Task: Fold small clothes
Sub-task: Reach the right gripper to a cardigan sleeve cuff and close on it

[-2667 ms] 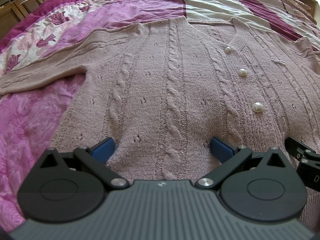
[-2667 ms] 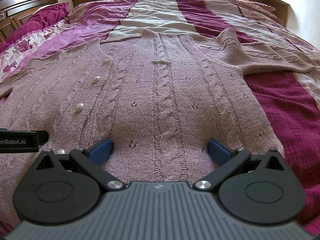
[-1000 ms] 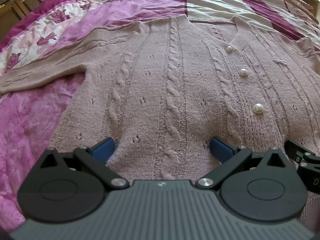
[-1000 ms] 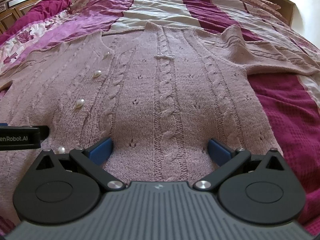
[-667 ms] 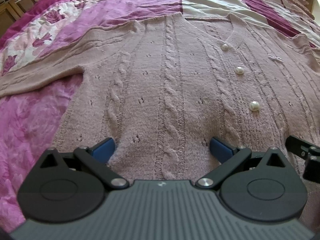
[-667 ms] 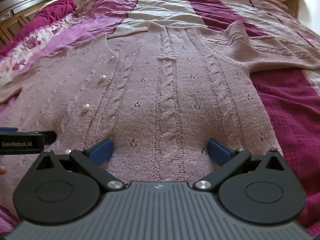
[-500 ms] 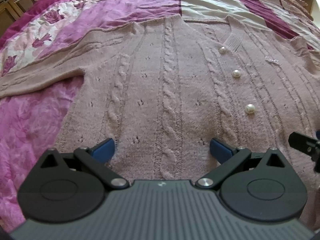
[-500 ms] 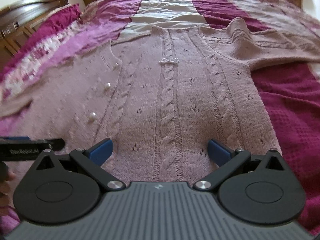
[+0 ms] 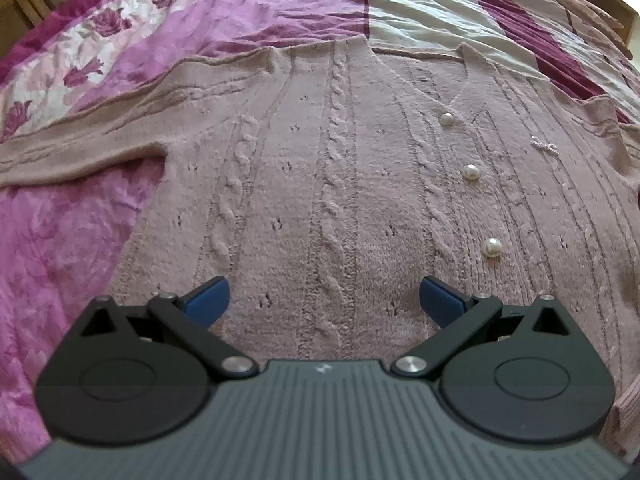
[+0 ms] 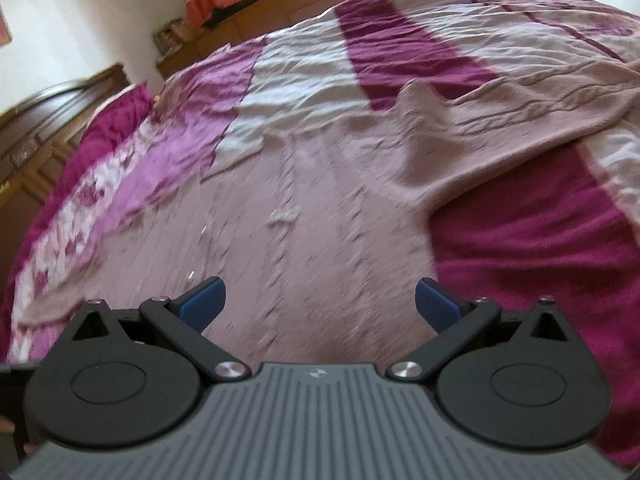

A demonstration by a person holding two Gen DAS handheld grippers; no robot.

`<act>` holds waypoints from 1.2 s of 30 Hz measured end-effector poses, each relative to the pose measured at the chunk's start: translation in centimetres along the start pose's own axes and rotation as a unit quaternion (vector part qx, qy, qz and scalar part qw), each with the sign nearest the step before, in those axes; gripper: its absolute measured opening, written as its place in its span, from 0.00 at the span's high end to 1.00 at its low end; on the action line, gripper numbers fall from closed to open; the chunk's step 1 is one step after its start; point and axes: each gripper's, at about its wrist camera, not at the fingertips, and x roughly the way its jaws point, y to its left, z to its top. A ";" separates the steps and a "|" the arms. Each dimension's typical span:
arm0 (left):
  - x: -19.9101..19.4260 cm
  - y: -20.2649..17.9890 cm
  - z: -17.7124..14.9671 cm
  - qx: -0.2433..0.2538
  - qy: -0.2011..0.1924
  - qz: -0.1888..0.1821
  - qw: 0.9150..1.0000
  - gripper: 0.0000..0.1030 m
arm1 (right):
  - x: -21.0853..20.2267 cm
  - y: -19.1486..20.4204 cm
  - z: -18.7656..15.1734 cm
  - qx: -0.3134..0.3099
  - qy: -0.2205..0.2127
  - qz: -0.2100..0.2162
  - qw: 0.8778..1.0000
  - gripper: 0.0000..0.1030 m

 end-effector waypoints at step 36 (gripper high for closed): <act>2.1 -1.1 -0.9 0.021 -0.007 0.021 1.000 0.00 | 5.0 -22.5 12.2 0.200 -0.136 -0.104 0.965 0.00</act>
